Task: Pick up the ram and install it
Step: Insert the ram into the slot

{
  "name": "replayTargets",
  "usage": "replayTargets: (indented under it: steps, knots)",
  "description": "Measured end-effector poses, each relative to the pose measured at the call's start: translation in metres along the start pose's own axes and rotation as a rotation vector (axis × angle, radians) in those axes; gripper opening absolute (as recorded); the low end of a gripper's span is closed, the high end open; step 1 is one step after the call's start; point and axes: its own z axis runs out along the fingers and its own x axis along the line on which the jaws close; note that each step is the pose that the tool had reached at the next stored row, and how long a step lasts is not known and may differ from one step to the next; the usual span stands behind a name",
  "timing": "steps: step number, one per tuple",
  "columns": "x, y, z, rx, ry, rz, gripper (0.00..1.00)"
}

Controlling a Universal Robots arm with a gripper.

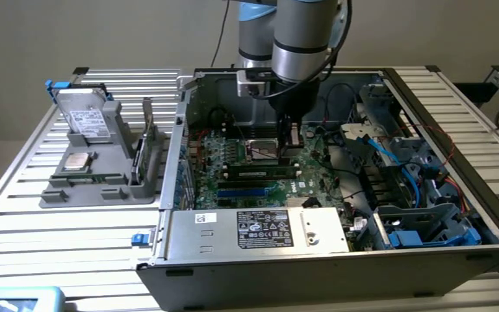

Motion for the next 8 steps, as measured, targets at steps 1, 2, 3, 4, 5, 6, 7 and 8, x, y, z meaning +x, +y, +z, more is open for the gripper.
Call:
replayTargets:
  steps: [1, 2, 3, 4, 5, 6, 7, 8]
  knots:
    - [0.0000, -0.0018, -0.0001, -0.0001, 0.0002, 0.000, 0.26]
    - [0.0000, -0.0022, -0.0001, -0.0002, 0.0002, 0.000, 0.26]
    - [0.0000, -0.0022, -0.0002, -0.0008, 0.0003, 0.000, 0.26]
    - [0.0000, -0.0022, -0.0001, -0.0008, 0.0002, 0.000, 0.26]
    - [0.0000, -0.0022, -0.0001, -0.0008, 0.0002, 0.000, 0.26]
    - [0.0000, -0.0023, -0.0001, -0.0008, 0.0002, 0.000, 0.26]
    - [0.0000, -0.0023, -0.0001, -0.0008, 0.0002, 0.000, 0.26]
    - [0.0000, -0.0023, -0.0001, -0.0008, 0.0002, 0.000, 0.26]
